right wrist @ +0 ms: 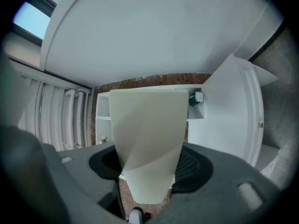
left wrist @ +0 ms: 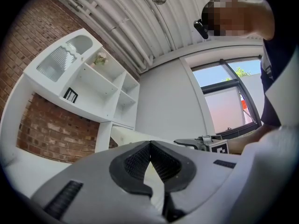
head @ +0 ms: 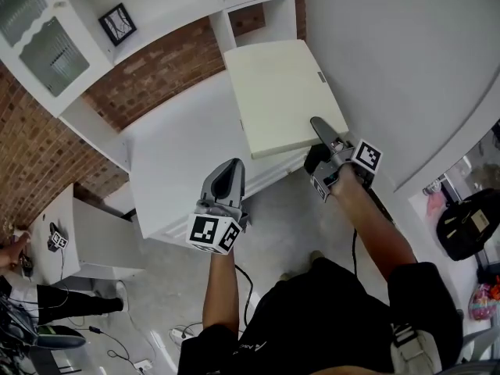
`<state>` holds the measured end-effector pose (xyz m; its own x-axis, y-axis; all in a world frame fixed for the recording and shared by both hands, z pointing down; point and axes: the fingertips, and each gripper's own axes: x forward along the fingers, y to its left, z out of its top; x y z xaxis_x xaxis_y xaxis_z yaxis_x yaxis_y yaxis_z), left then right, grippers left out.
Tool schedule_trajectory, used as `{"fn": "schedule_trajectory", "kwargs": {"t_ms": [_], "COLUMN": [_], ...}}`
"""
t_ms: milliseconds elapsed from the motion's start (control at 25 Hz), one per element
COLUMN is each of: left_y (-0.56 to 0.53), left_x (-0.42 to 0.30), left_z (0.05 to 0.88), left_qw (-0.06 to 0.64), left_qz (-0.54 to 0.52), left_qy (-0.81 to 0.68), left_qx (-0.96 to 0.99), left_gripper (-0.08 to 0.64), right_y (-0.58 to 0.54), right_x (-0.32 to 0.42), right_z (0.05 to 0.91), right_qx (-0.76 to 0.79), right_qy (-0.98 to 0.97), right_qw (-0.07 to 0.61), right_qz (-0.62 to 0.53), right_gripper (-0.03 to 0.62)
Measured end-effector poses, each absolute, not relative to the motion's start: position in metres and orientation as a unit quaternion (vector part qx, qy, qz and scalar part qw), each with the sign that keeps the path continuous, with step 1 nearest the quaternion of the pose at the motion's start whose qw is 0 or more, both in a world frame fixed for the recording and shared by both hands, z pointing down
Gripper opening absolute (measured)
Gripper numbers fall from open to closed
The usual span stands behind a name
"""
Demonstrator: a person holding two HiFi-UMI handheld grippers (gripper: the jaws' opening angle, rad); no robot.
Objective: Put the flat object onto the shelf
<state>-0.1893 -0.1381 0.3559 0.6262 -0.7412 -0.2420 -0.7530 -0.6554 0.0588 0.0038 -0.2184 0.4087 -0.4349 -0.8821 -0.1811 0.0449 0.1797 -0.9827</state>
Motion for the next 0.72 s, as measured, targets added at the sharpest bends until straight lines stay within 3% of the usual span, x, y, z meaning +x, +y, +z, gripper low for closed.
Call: {"fn": "schedule_trajectory", "kwargs": {"t_ms": [720], "left_y": [-0.191], "left_x": [-0.089], "left_z": [0.314], "left_qw": [0.057], "left_qz": [0.119], "left_qy": [0.434], "left_qx": [-0.891], "left_gripper": [-0.002], "right_y": [-0.349], "right_x": [0.085], "right_z": [0.250], "right_qx": [-0.267], "right_qy": [0.705], "right_qw": [0.427], "right_qz": [-0.500], "right_gripper": [0.274]}}
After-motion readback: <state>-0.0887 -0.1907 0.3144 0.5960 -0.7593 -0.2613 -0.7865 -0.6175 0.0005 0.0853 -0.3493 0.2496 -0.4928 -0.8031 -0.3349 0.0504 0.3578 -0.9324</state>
